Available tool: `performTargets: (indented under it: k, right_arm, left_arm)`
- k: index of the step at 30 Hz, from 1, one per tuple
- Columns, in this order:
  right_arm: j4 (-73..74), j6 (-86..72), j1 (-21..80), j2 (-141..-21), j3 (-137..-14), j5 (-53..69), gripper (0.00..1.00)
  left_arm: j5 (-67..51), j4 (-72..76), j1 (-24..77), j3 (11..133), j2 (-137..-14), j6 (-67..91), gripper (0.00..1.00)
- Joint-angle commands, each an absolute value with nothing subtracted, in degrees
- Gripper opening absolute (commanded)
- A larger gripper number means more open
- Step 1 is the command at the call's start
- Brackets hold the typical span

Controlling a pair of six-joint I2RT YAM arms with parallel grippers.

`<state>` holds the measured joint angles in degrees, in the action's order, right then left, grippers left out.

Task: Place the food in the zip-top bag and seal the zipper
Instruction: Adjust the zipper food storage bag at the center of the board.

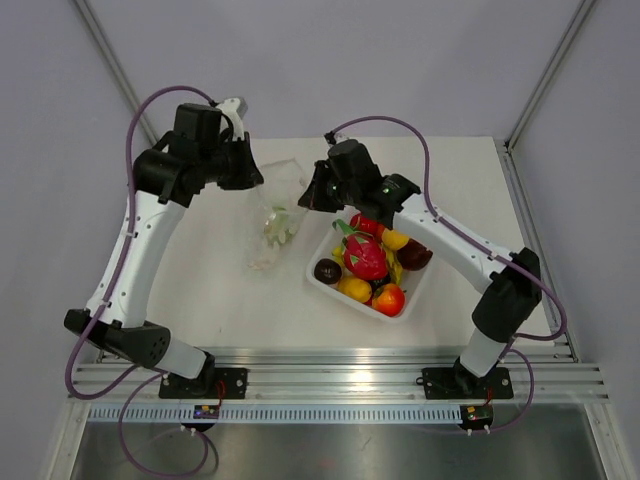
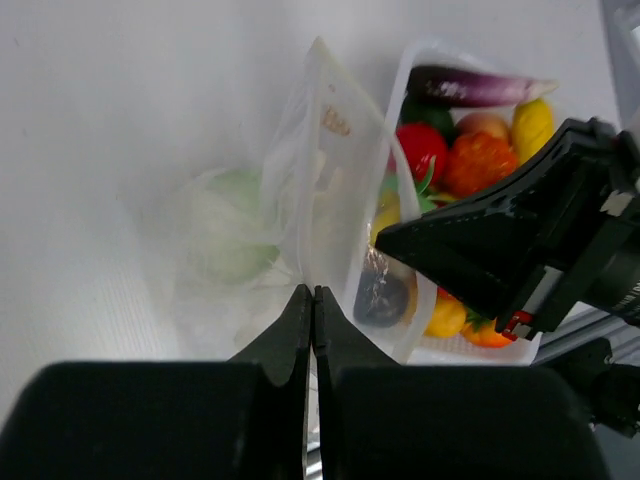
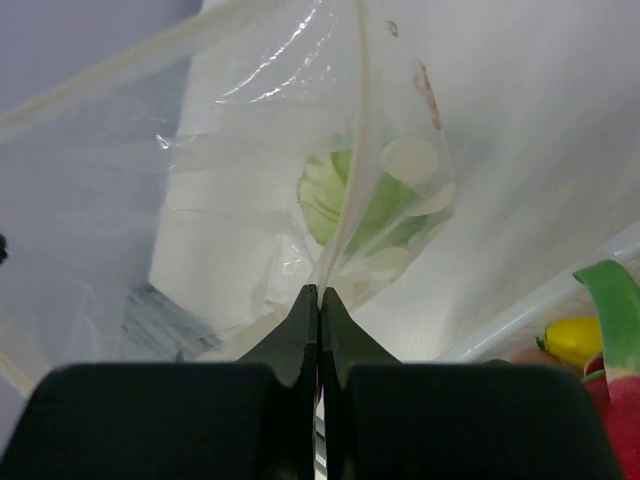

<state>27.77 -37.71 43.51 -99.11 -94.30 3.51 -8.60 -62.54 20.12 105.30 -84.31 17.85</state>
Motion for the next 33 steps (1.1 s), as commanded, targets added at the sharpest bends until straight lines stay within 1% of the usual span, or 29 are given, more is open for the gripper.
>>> performTargets:
  k: [1,4,9,12,14,16,17,18,20,22,25,29,33]
  right_arm:
    - [26.5,-35.8,43.9,-94.6,-97.0,2.1,0.0]
    - [25.4,-36.2,43.9,-94.0,-93.5,1.4,0.0]
    - [24.5,-37.2,43.9,-96.8,-87.1,0.4,0.0]
    - [25.1,-37.5,43.9,-97.7,-85.5,-1.0,0.0]
    - [24.9,-37.8,43.9,-97.3,-84.4,-1.4,0.0]
    - [25.3,-37.7,43.9,-96.1,-84.3,-2.0,0.09]
    - [25.7,-37.4,43.9,-95.7,-84.5,-3.2,0.19]
    - [26.6,-37.2,43.9,-94.8,-84.9,-3.9,0.51]
    - [27.7,-36.2,43.9,-94.0,-86.0,-5.4,0.69]
    - [29.5,-35.2,43.9,-92.1,-87.4,-7.3,0.78]
    - [31.5,-33.7,43.9,-88.5,-88.1,-10.2,0.82]
    - [35.2,-32.7,42.8,-83.7,-86.8,-19.6,0.84]
    - [39.0,-34.3,37.0,-79.4,-80.1,-20.0,0.87]
  left_arm:
    - [-10.0,-63.2,19.7,111.4,-83.6,16.3,0.0]
    - [-11.0,-61.2,19.7,106.5,-82.6,16.8,0.0]
    - [-12.8,-55.6,19.7,91.5,-80.2,18.3,0.0]
    - [-12.6,-54.8,19.7,87.9,-80.2,18.4,0.0]
    - [-12.9,-55.1,19.7,87.7,-80.2,18.3,0.0]
    - [-13.4,-54.8,19.7,88.0,-80.0,18.5,0.0]
    - [-13.9,-54.5,19.8,88.1,-79.7,18.5,0.0]
    - [-14.0,-54.4,19.8,88.2,-79.6,18.9,0.0]
    - [-14.1,-54.2,19.8,88.4,-79.6,19.0,0.0]
    - [-14.0,-54.0,19.9,88.8,-79.6,19.2,0.0]
    - [-14.6,-53.5,19.9,89.2,-79.8,19.5,0.0]
    - [-14.9,-53.0,20.6,89.7,-80.2,19.9,0.0]
    - [-15.3,-52.7,21.0,90.7,-80.3,20.0,0.0]
